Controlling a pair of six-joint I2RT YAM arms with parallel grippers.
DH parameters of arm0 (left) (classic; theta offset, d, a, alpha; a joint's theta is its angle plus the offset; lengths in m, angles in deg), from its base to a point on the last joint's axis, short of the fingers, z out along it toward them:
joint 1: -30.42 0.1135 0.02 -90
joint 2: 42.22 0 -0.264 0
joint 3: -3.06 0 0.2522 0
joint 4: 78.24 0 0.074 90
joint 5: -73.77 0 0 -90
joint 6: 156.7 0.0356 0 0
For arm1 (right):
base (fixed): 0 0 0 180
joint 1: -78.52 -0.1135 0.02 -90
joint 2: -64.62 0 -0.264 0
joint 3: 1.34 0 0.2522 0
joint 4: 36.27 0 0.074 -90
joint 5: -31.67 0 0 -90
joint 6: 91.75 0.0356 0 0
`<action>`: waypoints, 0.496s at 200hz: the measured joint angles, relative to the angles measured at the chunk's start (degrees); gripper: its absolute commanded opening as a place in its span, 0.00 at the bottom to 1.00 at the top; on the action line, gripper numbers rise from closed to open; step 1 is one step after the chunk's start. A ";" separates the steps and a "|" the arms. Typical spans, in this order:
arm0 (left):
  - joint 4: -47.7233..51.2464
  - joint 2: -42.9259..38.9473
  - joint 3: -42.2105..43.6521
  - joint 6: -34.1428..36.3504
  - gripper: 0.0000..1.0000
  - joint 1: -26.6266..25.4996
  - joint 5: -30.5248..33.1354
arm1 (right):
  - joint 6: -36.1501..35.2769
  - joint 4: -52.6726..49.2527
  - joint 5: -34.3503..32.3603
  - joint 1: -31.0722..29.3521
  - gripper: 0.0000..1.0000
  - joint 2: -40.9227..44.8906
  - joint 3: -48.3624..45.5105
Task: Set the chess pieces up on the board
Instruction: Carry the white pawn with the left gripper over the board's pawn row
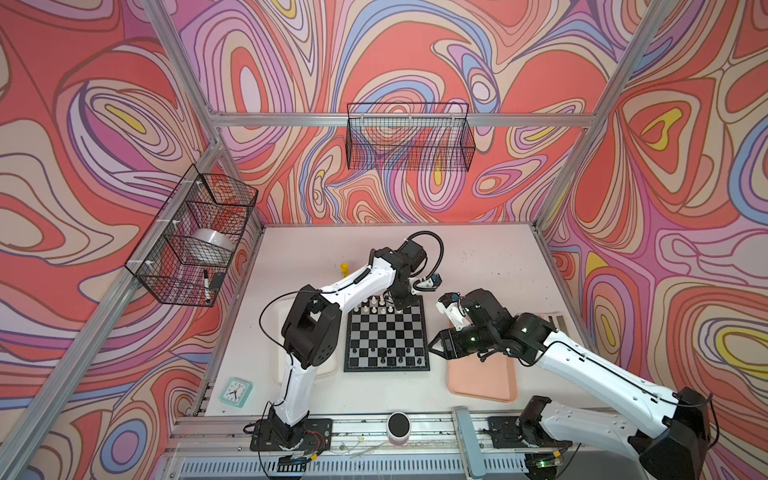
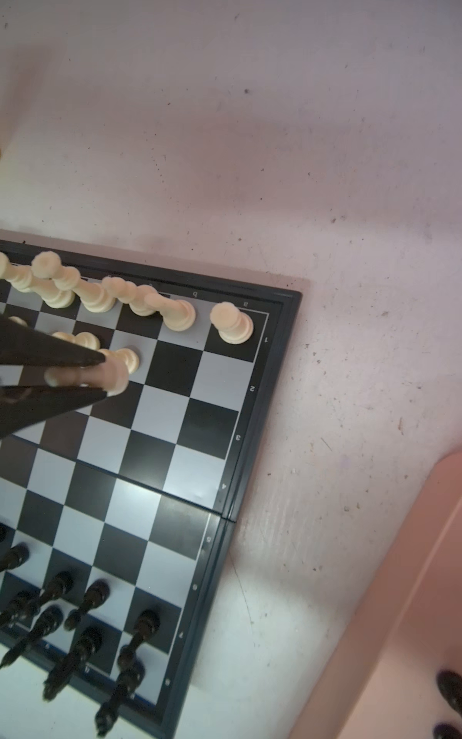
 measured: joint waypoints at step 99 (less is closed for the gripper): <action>-0.35 1.95 -0.20 0.02 0.10 -0.26 1.01 | 0.17 0.09 0.28 0.02 0.56 0.02 -0.07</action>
